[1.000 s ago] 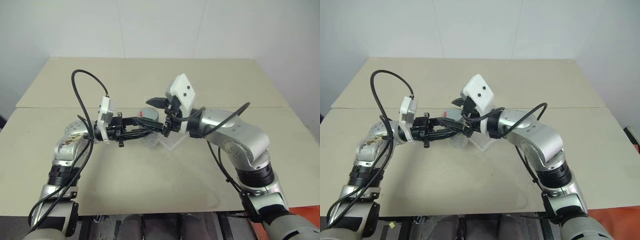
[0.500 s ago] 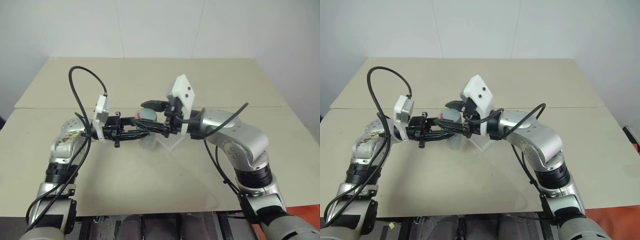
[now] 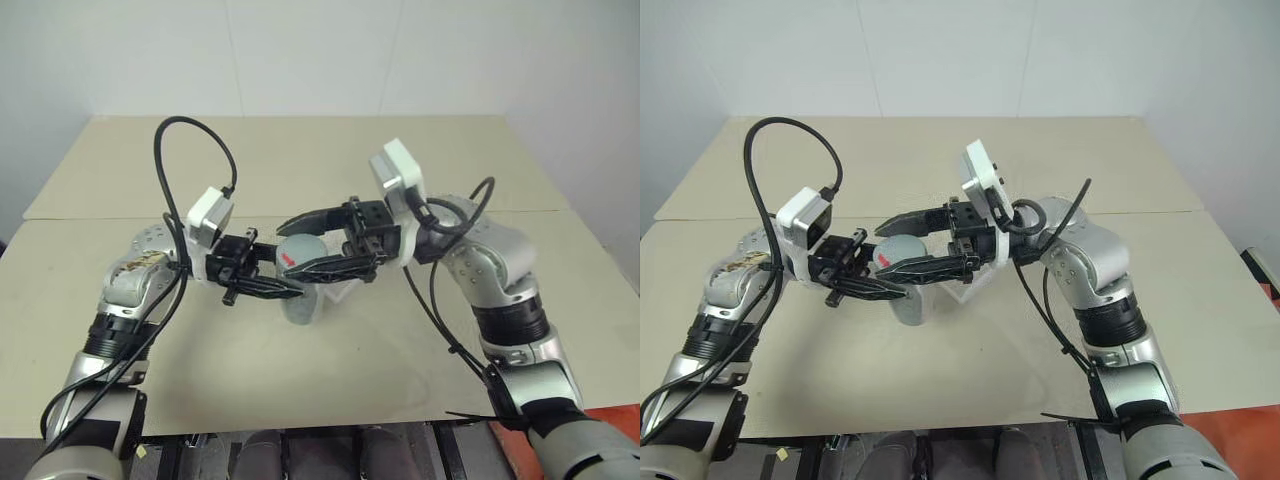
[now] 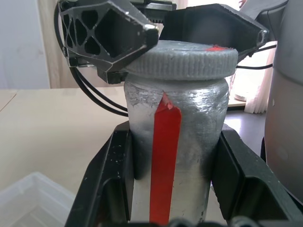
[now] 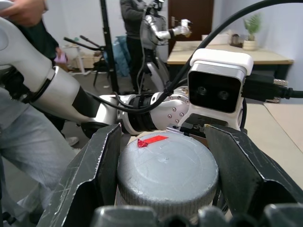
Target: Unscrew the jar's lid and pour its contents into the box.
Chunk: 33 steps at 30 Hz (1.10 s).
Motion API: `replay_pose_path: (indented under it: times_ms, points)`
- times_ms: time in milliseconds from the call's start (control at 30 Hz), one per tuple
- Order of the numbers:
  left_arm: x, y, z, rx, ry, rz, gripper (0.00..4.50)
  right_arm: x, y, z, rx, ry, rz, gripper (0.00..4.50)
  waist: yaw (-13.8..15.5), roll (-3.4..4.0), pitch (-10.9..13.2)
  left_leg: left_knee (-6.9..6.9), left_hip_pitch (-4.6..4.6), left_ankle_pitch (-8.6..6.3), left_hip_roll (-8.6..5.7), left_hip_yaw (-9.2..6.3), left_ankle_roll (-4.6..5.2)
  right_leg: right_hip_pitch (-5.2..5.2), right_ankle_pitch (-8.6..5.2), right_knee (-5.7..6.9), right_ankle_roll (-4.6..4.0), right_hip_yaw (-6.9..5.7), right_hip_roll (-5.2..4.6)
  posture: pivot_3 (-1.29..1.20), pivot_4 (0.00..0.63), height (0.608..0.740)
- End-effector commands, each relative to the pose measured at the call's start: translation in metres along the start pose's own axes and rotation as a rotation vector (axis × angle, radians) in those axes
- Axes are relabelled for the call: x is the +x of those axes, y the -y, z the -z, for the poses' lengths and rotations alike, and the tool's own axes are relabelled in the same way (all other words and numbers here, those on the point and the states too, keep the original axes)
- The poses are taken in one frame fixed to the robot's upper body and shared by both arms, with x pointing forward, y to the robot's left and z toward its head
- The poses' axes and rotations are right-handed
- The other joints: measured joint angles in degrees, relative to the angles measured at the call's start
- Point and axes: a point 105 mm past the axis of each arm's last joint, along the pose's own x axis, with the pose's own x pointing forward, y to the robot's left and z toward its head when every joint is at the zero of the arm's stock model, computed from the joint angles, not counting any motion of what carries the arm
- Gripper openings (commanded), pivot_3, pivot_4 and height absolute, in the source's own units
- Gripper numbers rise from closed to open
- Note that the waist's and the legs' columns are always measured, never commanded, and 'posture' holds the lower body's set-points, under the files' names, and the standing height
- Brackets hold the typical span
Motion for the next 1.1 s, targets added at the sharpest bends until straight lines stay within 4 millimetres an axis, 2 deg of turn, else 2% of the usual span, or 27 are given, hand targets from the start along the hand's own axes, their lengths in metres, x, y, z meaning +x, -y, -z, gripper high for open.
replay_pose_path:
  times_ms: [33,100,133,300,500,600,767,933,1100]
  points:
    - [-0.014,0.002,-0.013,0.064,0.008,-0.041,1.86,-0.003,-0.001,-0.009,-0.057,0.025,-0.015,3.71,0.0,0.0,0.0,0.0,-0.01,0.0,0.0,0.0,0.0,0.0,0.0,0.0,0.0,0.0,0.0,0.0,0.15,0.74]
    - [-0.016,0.002,-0.011,0.063,-0.001,-0.052,1.86,-0.004,0.0,-0.01,-0.063,0.033,0.007,4.36,0.0,0.01,0.0,0.0,-0.02,0.01,0.0,0.0,-0.01,-0.03,0.0,0.0,0.0,0.0,0.0,0.0,0.15,0.74]
    - [-0.018,0.001,-0.01,0.06,-0.005,-0.066,1.86,-0.006,0.002,-0.01,-0.072,0.031,0.043,4.46,0.1,0.01,0.0,0.0,-0.03,0.01,0.0,0.0,-0.02,-0.05,0.0,0.01,0.0,0.0,0.0,0.0,0.15,0.74]
    - [-0.032,-0.006,-0.003,0.056,-0.013,-0.193,1.86,-0.011,0.008,-0.017,-0.141,0.031,0.221,4.46,0.1,0.01,0.0,0.0,-0.03,0.03,0.0,0.02,-0.04,-0.05,0.0,0.01,0.0,-0.01,-0.01,0.0,0.15,0.74]
    - [-0.038,-0.014,0.004,0.047,-0.008,-0.297,1.86,-0.002,0.001,-0.023,-0.209,0.013,0.33,4.46,0.1,0.01,0.0,0.02,-0.43,0.24,-0.01,0.06,-0.4,-0.57,0.0,0.21,0.0,0.08,-0.01,0.0,0.15,0.74]
    - [-0.038,-0.017,0.006,0.049,-0.007,-0.32,1.86,0.008,0.003,-0.019,-0.233,-0.034,0.39,4.46,0.1,0.01,0.0,0.03,-0.43,0.25,-0.01,0.07,-0.42,-0.61,0.0,0.29,0.0,0.09,-0.02,0.0,0.15,0.74]
    - [-0.036,-0.02,0.007,0.055,-0.011,-0.326,1.86,0.022,0.021,-0.011,-0.24,-0.092,0.526,4.46,-0.1,0.01,0.0,0.07,-0.42,0.22,-0.01,0.1,-0.36,-0.67,0.0,0.46,0.0,0.12,-0.01,0.0,0.15,0.74]
    - [-0.033,-0.021,0.004,0.06,-0.009,-0.316,1.86,0.022,0.033,-0.004,-0.216,-0.119,0.601,4.46,0.0,0.01,0.0,0.07,-0.43,0.23,-0.01,0.09,-0.38,-0.66,0.0,0.46,0.0,0.1,-0.01,0.0,0.15,0.74]
    - [-0.031,-0.019,0.004,0.061,-0.012,-0.311,1.86,0.022,0.034,0.001,-0.181,-0.131,0.598,4.46,0.0,0.01,0.0,0.07,-0.44,0.23,-0.02,0.09,-0.37,-0.67,0.0,0.45,0.0,0.1,-0.02,0.0,0.15,0.74]
